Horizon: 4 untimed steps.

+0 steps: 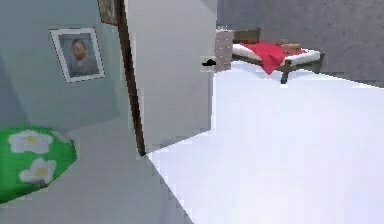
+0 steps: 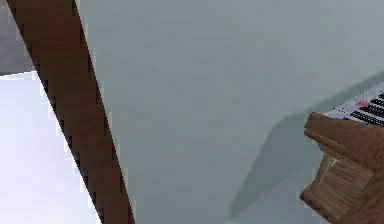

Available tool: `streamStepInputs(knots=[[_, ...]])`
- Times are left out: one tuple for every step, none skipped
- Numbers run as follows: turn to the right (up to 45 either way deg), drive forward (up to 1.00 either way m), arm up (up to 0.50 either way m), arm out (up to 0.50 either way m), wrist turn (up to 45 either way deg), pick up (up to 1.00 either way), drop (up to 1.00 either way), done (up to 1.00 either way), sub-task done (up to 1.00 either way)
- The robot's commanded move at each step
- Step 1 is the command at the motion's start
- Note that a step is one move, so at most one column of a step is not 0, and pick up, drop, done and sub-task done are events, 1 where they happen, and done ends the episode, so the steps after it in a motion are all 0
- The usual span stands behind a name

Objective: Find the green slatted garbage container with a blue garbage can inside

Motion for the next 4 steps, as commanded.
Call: streamStepInputs(knots=[[-18.0, 0.0, 0.0, 0.0, 0.0, 0.0, 0.0, 0.0, 0.0], [0.0, 0.1, 0.0, 0.0, 0.0, 0.0, 0.0, 0.0, 0.0], [24.0, 0.0, 0.0, 0.0, 0.0, 0.0, 0.0, 0.0, 0.0], [0.0, 0.4, 0.0, 0.0, 0.0, 0.0, 0.0, 0.0, 0.0]])
